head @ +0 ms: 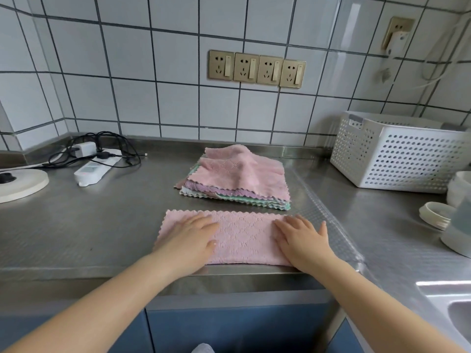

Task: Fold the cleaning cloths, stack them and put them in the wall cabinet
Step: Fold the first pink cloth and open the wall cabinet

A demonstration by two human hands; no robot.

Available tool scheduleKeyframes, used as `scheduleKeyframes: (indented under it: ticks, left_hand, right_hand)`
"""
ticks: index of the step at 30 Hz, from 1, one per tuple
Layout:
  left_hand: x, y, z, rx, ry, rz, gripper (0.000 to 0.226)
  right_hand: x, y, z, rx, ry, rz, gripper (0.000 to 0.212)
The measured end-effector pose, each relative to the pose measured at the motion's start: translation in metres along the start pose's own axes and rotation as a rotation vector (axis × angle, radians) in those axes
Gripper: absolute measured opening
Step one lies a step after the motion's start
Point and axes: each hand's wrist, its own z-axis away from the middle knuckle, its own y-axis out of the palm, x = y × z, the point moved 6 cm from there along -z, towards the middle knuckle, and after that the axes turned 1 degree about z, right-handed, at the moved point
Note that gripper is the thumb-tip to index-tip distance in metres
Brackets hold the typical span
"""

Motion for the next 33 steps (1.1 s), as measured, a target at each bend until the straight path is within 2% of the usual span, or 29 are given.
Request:
scheduleKeyframes:
  ticks: [3, 5, 9, 12, 14, 17, 20, 21, 24, 27, 31, 33]
  left_hand:
    - [-0.066, -0.009, 0.003, -0.018, 0.273, 0.202, 0.038]
    - [-0.106, -0.004, 0.006, 0.007, 0.422, 0.186, 0.035]
    - [-0.132, 0.02, 0.002, -0.007, 0.467, 0.054, 0.05]
    - [-0.137, 0.024, -0.002, -0.096, 0.436, -0.016, 0.06]
    - [-0.142, 0.019, -0.004, -0.162, 0.412, -0.014, 0.058]
    - [-0.132, -0.002, -0.002, -0.293, 0.349, 0.285, 0.041]
    - [-0.097, -0.031, 0.011, -0.474, 0.201, 0.591, 0.013]
    - [-0.086, -0.036, 0.014, -0.513, 0.14, 0.677, 0.012]
    - [-0.044, -0.048, 0.027, -0.607, -0.014, 0.88, 0.029]
    - [-0.006, -0.055, 0.038, -0.64, -0.054, 0.914, 0.041]
    - [0.037, -0.05, 0.049, -0.552, -0.146, 0.873, 0.04]
    - [0.059, -0.043, 0.058, -0.5, -0.189, 0.704, 0.029]
  right_hand:
    - [-0.02, -0.016, 0.004, -0.104, 0.061, -0.032, 0.038]
    - [-0.033, -0.022, 0.007, -0.112, 0.084, -0.034, 0.038]
    - [-0.053, -0.026, 0.014, -0.118, 0.105, -0.062, 0.037]
    - [-0.063, -0.025, 0.018, -0.12, 0.098, -0.086, 0.037]
    - [-0.064, -0.025, 0.018, -0.126, 0.046, -0.126, 0.038]
    - [-0.054, -0.027, 0.018, -0.118, -0.073, -0.293, 0.049]
    - [-0.037, -0.033, 0.017, -0.076, -0.113, -0.492, 0.057]
    - [-0.033, -0.036, 0.018, -0.071, -0.121, -0.579, 0.057]
    - [-0.008, -0.038, 0.01, -0.008, -0.174, -1.028, 0.049]
    - [0.02, -0.036, -0.004, 0.006, -0.176, -1.251, 0.043]
    - [0.064, -0.029, -0.031, 0.014, -0.182, -1.216, 0.034]
    - [0.087, -0.022, -0.044, 0.03, -0.192, -1.108, 0.031]
